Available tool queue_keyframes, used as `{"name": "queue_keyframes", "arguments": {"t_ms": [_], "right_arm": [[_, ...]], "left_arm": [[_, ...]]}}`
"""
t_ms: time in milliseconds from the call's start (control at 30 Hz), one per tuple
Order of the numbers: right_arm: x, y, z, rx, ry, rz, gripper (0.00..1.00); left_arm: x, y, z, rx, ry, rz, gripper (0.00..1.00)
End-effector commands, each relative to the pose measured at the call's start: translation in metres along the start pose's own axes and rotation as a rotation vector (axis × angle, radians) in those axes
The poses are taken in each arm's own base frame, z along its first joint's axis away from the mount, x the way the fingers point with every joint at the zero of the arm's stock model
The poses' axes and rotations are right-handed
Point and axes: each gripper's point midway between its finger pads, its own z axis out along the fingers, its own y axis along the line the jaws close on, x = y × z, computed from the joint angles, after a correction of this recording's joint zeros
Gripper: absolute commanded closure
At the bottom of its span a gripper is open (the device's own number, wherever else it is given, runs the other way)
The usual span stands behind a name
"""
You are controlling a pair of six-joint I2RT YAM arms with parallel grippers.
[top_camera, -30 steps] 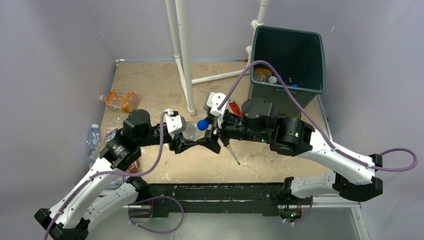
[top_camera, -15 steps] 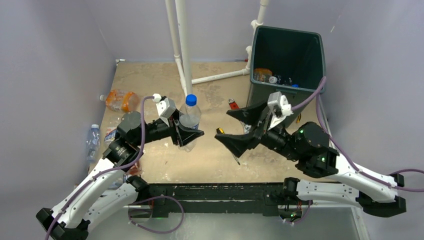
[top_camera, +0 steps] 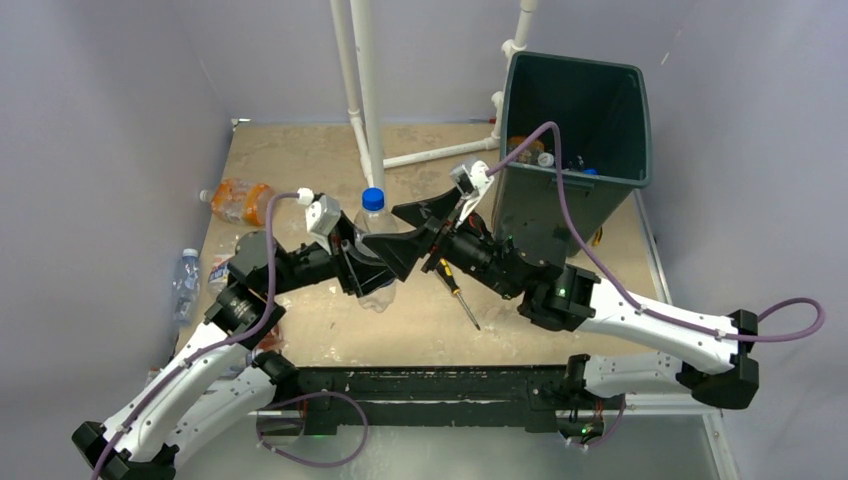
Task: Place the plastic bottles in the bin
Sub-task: Pick up the plastic bottle at the center of the board.
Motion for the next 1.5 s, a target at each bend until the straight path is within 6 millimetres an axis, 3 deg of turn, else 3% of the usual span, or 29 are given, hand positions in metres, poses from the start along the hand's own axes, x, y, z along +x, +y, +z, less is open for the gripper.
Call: {"name": "queue_keyframes", "arguments": {"t_ms": [0,200,333,467,600,733,1000,1033,1100,1133,1167,1333,1467], "right_arm": [[-0.054,0.019,0.002,-0.039,-0.146,0.042,0.15],[-0.058,0.018,0.019,0.003,-0.113,-0.025,0.19],[-0.044,0.013,0.037,0.036,-0.031,-0.071,0.26],[-0.033,0.005,0.043,0.079,0.015,-0.063,0.17],[-0.02,0.0,0.046,0.097,0.054,-0.055,0.2],[-0.013,-0.001,0.049,0.093,0.074,-0.052,0.34],[-0.004,0.003,0.05,0.056,0.088,-0.053,0.81],[-0.009,0.004,0.049,0.05,0.066,-0.05,0.9],[-0.016,0.005,0.047,0.045,0.046,-0.056,1.0],[-0.02,0.007,0.046,0.04,0.036,-0.06,1.0],[-0.025,0.008,0.046,0.036,0.029,-0.065,1.0],[-0.062,0.005,0.026,0.09,-0.018,-0.115,1.0],[-0.117,-0.013,-0.012,0.219,-0.124,-0.197,1.0]], "left_arm": [[-0.013,-0.009,-0.002,0.019,-0.032,0.015,1.0],[-0.013,-0.01,-0.006,0.007,-0.027,0.013,1.0],[-0.02,-0.015,-0.01,0.006,-0.048,0.023,1.0],[-0.026,-0.018,-0.013,0.001,-0.067,0.032,1.0],[-0.026,-0.018,-0.017,-0.009,-0.072,0.029,1.0],[-0.028,-0.019,-0.02,-0.021,-0.089,0.035,1.0],[-0.036,-0.008,-0.027,-0.118,-0.13,0.016,0.99],[-0.036,-0.006,-0.03,-0.142,-0.131,0.011,0.86],[-0.037,-0.004,-0.034,-0.165,-0.141,0.021,0.51],[-0.037,-0.003,-0.037,-0.179,-0.15,0.023,0.27],[-0.037,-0.001,-0.04,-0.194,-0.165,0.023,0.11],[-0.053,0.001,-0.064,-0.279,-0.292,0.04,0.01],[-0.066,0.016,-0.091,-0.437,-0.397,0.013,0.01]]}}
